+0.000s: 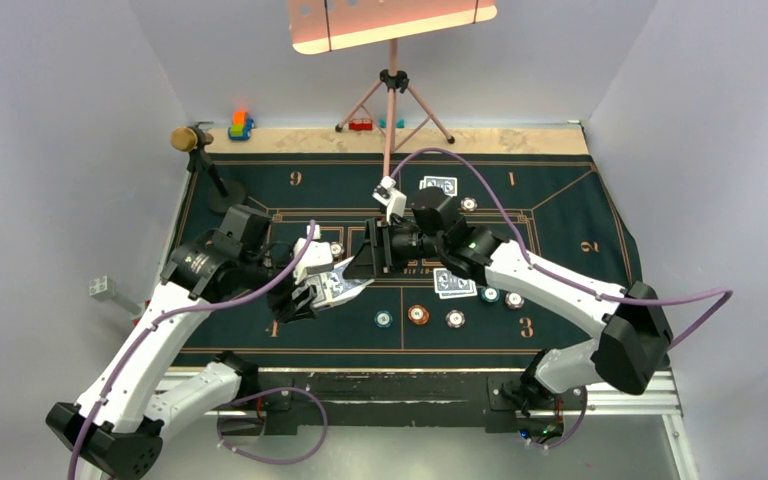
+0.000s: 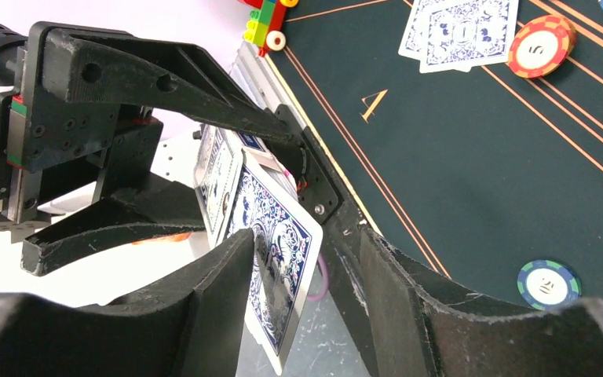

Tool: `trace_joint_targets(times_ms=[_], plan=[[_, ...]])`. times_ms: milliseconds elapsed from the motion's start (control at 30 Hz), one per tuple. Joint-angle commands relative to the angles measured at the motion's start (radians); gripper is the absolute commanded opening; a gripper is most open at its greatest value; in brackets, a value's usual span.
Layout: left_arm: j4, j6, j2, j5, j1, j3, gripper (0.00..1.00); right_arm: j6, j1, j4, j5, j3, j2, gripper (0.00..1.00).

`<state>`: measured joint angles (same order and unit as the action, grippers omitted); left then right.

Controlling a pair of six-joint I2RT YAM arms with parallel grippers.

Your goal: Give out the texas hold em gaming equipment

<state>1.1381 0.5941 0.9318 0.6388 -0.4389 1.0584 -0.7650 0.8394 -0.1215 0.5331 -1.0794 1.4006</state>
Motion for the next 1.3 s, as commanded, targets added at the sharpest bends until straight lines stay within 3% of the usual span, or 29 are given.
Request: trace_joint_targets(times_ms=[0,433,1033,1267], plan=[[-0.025,-0.01,-0.021,0.024,0.002,0.032,0.0,0.024,-0.005,-0.027,-0.039,0.003,-0.054,0.55],[-0.017,-0.005,-0.027,0.024,0.002,0.036,0.0,0.05,-0.035,-0.076,-0.073,-0.004,-0.089,0.28],[-0.012,-0.002,-0.02,0.03,0.002,0.032,0.0,0.098,-0.074,-0.139,-0.107,-0.045,-0.139,0.26],[-0.011,0.002,-0.02,0.027,0.002,0.025,0.0,0.109,-0.076,-0.162,-0.116,-0.09,-0.169,0.19]])
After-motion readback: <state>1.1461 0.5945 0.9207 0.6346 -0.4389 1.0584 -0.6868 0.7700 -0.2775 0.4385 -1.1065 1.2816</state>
